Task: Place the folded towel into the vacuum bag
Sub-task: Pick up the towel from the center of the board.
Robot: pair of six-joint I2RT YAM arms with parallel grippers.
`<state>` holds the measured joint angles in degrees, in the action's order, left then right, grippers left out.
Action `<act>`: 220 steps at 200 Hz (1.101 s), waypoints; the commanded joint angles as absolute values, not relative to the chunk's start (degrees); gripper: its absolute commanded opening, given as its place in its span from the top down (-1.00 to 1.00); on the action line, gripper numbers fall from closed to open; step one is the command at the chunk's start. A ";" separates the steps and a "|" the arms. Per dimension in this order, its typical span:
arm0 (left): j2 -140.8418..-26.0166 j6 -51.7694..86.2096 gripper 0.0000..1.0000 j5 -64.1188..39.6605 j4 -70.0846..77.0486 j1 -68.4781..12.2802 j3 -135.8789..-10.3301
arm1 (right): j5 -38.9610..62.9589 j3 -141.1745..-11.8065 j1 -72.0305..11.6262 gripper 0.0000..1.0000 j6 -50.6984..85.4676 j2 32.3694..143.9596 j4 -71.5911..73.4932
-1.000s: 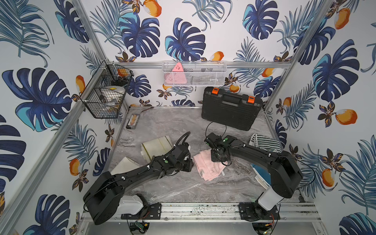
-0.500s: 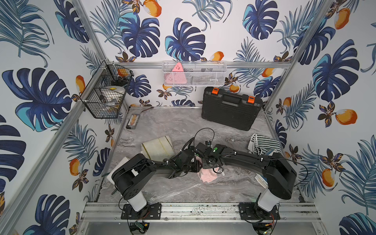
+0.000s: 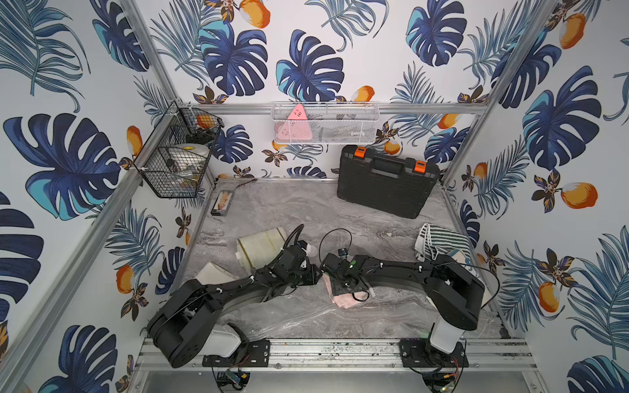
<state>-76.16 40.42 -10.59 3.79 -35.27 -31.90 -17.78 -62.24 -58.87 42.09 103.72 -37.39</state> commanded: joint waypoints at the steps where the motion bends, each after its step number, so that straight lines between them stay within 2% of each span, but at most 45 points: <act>1: -71.71 37.28 0.26 -6.76 -8.54 -35.00 -34.00 | -15.56 -63.64 -59.59 -0.66 40.15 109.22 -42.62; 11: -70.08 37.24 0.23 -6.16 -10.35 -35.04 -34.68 | -16.30 -64.55 -59.47 -0.60 40.53 111.54 -44.69; 20: -69.02 37.65 0.21 -5.62 -11.80 -35.05 -35.13 | -17.21 -64.60 -58.58 -0.46 40.56 112.89 -45.73; 33: -68.34 37.74 0.17 -4.57 -13.16 -35.03 -35.33 | -15.32 -63.07 -55.23 -0.17 40.18 113.46 -45.06; 48: -68.48 37.35 0.15 -3.37 -14.56 -35.04 -35.68 | -13.07 -60.56 -50.00 0.30 39.33 112.36 -43.12; 62: -68.80 36.90 0.13 -3.11 -15.47 -35.03 -36.09 | -13.04 -59.04 -46.16 0.51 38.10 110.96 -42.60; 91: -69.37 34.82 0.07 -3.26 -17.30 -36.67 -38.22 | -12.11 -58.56 -40.09 0.61 35.00 110.30 -41.98; 110: -70.77 33.25 -0.01 -1.65 -20.18 -41.45 -40.76 | -12.37 -60.88 -39.47 0.64 33.83 110.81 -42.33; 130: -71.74 32.83 -0.11 -0.84 -23.04 -47.21 -42.62 | -10.35 -63.56 -38.70 0.78 31.95 110.59 -42.88; 166: -71.10 31.99 -0.33 3.64 -32.59 -53.84 -45.67 | -6.06 -66.91 -36.31 1.00 30.15 97.80 -45.93; 199: -73.97 31.30 -0.52 5.80 -38.04 -58.79 -48.39 | 1.19 -65.53 -28.25 1.00 28.70 89.24 -45.90; 220: -77.97 29.61 -0.60 8.19 -40.01 -62.80 -50.25 | 2.45 -65.51 -25.54 1.00 28.25 85.57 -46.66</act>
